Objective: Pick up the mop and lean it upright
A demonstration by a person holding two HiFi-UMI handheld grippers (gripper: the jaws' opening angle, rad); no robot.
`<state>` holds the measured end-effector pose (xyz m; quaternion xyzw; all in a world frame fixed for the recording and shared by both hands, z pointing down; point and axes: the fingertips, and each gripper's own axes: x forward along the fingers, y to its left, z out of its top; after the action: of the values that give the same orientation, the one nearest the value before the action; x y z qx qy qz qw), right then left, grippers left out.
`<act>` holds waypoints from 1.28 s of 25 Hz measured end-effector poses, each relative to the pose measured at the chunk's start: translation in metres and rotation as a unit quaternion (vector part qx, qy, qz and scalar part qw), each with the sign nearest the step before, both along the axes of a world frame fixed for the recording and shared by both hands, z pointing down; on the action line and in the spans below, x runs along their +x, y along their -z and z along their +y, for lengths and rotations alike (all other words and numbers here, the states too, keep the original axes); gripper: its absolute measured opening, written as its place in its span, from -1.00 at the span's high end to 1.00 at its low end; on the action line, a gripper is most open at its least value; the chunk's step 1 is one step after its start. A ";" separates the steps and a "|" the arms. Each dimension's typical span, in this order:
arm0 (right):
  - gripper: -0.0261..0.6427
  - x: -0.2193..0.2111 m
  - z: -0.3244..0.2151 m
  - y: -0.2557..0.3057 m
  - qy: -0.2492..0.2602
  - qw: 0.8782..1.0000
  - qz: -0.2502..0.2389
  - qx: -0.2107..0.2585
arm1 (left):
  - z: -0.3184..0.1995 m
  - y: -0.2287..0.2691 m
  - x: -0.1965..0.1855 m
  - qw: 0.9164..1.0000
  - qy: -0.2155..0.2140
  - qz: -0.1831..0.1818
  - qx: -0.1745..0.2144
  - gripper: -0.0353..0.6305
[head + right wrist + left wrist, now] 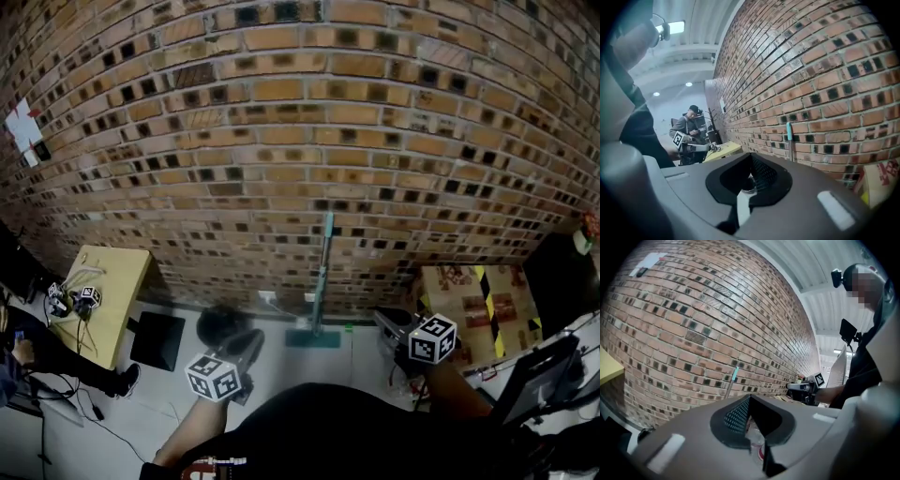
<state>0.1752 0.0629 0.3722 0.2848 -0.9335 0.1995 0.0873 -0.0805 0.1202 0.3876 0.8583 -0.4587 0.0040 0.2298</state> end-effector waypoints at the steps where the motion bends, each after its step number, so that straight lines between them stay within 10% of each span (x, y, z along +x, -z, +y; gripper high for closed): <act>1: 0.88 -0.001 -0.006 -0.003 0.003 1.000 0.000 -0.003 | -0.005 -0.002 0.001 1.000 0.000 -0.001 -0.003 0.89; 21: 0.88 -0.099 -0.140 0.003 -0.114 0.993 0.011 0.004 | -0.178 -0.037 -0.076 0.987 -0.161 0.002 0.000 0.89; 32: 0.78 -0.068 -0.180 -0.019 -0.037 0.999 0.024 -0.004 | -0.203 -0.052 -0.044 0.996 -0.087 -0.013 -0.012 0.89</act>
<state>0.1074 -0.1172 0.3914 0.3237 -0.9192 0.1992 0.1034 -0.1243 -0.0826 0.4399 0.8922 -0.3851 0.0405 0.2325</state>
